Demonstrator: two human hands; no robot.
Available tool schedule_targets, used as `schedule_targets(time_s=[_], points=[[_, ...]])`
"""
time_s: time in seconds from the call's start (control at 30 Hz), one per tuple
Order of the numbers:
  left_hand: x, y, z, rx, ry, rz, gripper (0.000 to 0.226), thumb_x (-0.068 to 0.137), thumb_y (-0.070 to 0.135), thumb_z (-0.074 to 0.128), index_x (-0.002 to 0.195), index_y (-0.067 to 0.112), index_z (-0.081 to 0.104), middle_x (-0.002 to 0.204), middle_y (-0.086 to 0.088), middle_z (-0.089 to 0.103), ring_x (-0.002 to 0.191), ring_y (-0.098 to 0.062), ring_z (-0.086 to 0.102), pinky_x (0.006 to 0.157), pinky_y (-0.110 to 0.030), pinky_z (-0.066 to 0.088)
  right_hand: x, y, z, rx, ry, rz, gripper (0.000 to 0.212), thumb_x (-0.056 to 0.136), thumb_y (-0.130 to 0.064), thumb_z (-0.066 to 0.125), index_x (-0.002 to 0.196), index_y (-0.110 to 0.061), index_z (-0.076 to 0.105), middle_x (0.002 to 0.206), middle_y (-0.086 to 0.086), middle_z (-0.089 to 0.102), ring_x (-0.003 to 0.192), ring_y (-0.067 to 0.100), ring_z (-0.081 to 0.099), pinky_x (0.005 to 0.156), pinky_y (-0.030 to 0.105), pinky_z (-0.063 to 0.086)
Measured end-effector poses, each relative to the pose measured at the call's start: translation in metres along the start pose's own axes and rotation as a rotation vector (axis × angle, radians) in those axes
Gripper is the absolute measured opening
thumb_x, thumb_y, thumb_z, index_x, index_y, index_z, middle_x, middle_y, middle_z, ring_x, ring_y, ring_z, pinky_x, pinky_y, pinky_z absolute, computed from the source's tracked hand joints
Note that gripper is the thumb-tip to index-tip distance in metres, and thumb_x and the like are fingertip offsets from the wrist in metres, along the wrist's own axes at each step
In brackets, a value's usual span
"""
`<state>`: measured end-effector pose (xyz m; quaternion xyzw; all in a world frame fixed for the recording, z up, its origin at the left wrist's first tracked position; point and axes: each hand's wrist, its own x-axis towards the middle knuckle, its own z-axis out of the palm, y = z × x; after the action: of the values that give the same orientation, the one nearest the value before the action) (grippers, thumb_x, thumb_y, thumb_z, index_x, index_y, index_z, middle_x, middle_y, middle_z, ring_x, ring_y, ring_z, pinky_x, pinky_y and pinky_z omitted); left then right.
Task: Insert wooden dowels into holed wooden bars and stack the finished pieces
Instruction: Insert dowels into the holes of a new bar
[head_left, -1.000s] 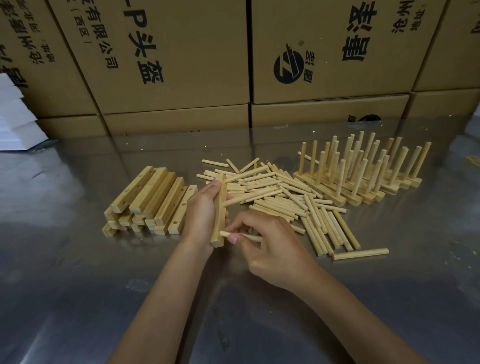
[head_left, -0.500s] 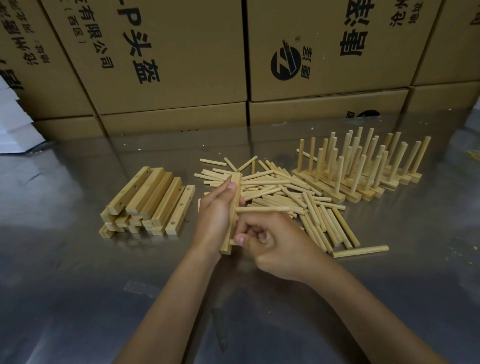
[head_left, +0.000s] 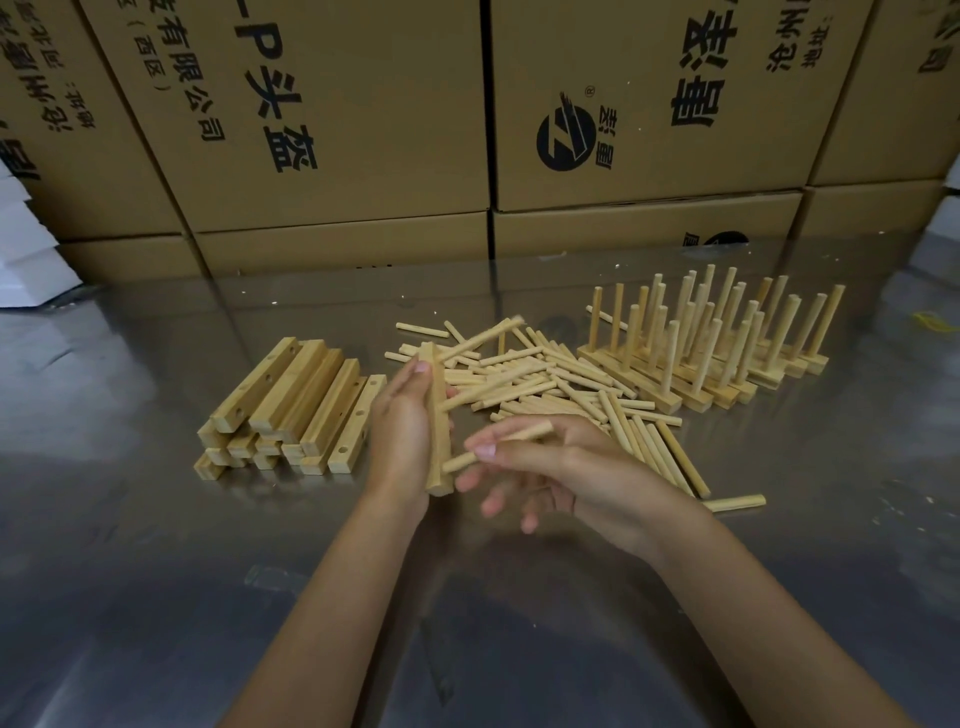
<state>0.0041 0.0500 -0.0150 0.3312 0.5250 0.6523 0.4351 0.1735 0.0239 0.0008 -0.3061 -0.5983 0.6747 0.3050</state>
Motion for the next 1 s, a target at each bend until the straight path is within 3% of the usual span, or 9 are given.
schedule_targets(time_s=[0.07, 0.17, 0.3, 0.4, 0.5, 0.63, 0.7, 0.87, 1.0], points=[[0.002, 0.001, -0.003, -0.069, 0.044, 0.005, 0.031, 0.106, 0.031, 0.045, 0.135, 0.03, 0.056, 0.087, 0.001, 0.066, 0.058, -0.01, 0.056, 0.057, -0.027, 0.049, 0.002, 0.002, 0.004, -0.013, 0.034, 0.042, 0.029, 0.086, -0.034, 0.075, 0.107, -0.014, 0.07, 0.099, 0.012, 0.075, 0.074, 0.02, 0.069, 0.051, 0.024, 0.053], [0.001, 0.002, 0.001, -0.113, 0.047, 0.068, 0.029, 0.107, 0.033, 0.043, 0.134, 0.034, 0.054, 0.089, 0.001, 0.063, 0.055, -0.008, 0.062, 0.047, -0.025, 0.051, 0.009, 0.013, 0.016, -0.258, 0.225, 0.055, 0.028, 0.079, -0.042, 0.08, 0.096, -0.022, 0.072, 0.084, 0.001, 0.076, 0.065, 0.014, 0.068, 0.046, 0.024, 0.05], [-0.006, -0.001, 0.008, -0.182, -0.018, 0.119, 0.024, 0.106, 0.03, 0.045, 0.128, 0.036, 0.052, 0.106, -0.008, 0.061, 0.077, -0.019, 0.073, 0.056, -0.037, 0.059, 0.013, 0.014, 0.014, -0.29, 0.397, 0.005, 0.007, 0.081, -0.027, 0.077, 0.083, -0.019, 0.077, 0.074, -0.003, 0.074, 0.067, 0.012, 0.069, 0.051, 0.027, 0.052], [-0.01, 0.0, 0.011, -0.253, -0.035, 0.12, 0.022, 0.106, 0.027, 0.046, 0.125, 0.036, 0.05, 0.116, -0.013, 0.057, 0.097, -0.032, 0.072, 0.067, -0.043, 0.061, 0.012, 0.009, 0.009, -0.195, 0.419, -0.007, 0.004, 0.079, -0.018, 0.077, 0.083, -0.019, 0.078, 0.069, -0.009, 0.071, 0.06, -0.001, 0.062, 0.05, 0.02, 0.048], [-0.011, -0.001, 0.013, -0.315, -0.043, 0.129, 0.023, 0.105, 0.025, 0.046, 0.128, 0.031, 0.047, 0.113, -0.014, 0.054, 0.104, -0.041, 0.068, 0.069, -0.043, 0.061, 0.011, 0.007, 0.006, -0.15, 0.41, -0.018, 0.008, 0.08, -0.018, 0.078, 0.087, -0.016, 0.078, 0.071, -0.006, 0.069, 0.059, -0.001, 0.059, 0.052, 0.021, 0.048], [-0.01, 0.0, 0.014, -0.411, -0.031, 0.114, 0.028, 0.104, 0.022, 0.048, 0.131, 0.027, 0.044, 0.113, -0.015, 0.051, 0.116, -0.038, 0.063, 0.074, -0.044, 0.061, 0.012, 0.008, 0.008, -0.146, 0.378, -0.018, 0.008, 0.079, -0.018, 0.08, 0.085, -0.015, 0.077, 0.066, -0.009, 0.068, 0.058, 0.0, 0.06, 0.053, 0.021, 0.048], [-0.009, -0.001, 0.014, -0.425, -0.051, 0.098, 0.026, 0.103, 0.02, 0.049, 0.128, 0.029, 0.046, 0.114, -0.014, 0.055, 0.112, -0.032, 0.066, 0.076, -0.043, 0.061, 0.014, 0.01, 0.008, -0.175, 0.416, -0.028, 0.006, 0.078, -0.016, 0.08, 0.083, -0.014, 0.077, 0.063, -0.009, 0.066, 0.057, 0.0, 0.059, 0.054, 0.019, 0.047], [-0.005, -0.003, 0.009, -0.274, -0.161, 0.093, 0.029, 0.102, 0.018, 0.053, 0.129, 0.028, 0.051, 0.123, -0.005, 0.068, 0.112, -0.02, 0.068, 0.087, -0.039, 0.06, 0.009, 0.001, -0.023, -0.281, 0.629, -0.085, 0.008, 0.081, -0.017, 0.079, 0.087, -0.021, 0.076, 0.069, -0.01, 0.067, 0.062, 0.001, 0.057, 0.059, 0.01, 0.043], [-0.007, -0.003, 0.01, -0.221, -0.236, 0.03, 0.03, 0.096, 0.01, 0.061, 0.124, 0.021, 0.057, 0.106, -0.005, 0.075, 0.102, -0.027, 0.072, 0.082, -0.035, 0.061, -0.004, -0.005, -0.052, -0.326, 0.73, -0.109, 0.019, 0.084, -0.025, 0.077, 0.094, -0.035, 0.066, 0.092, -0.011, 0.065, 0.087, 0.0, 0.058, 0.072, 0.013, 0.043]])
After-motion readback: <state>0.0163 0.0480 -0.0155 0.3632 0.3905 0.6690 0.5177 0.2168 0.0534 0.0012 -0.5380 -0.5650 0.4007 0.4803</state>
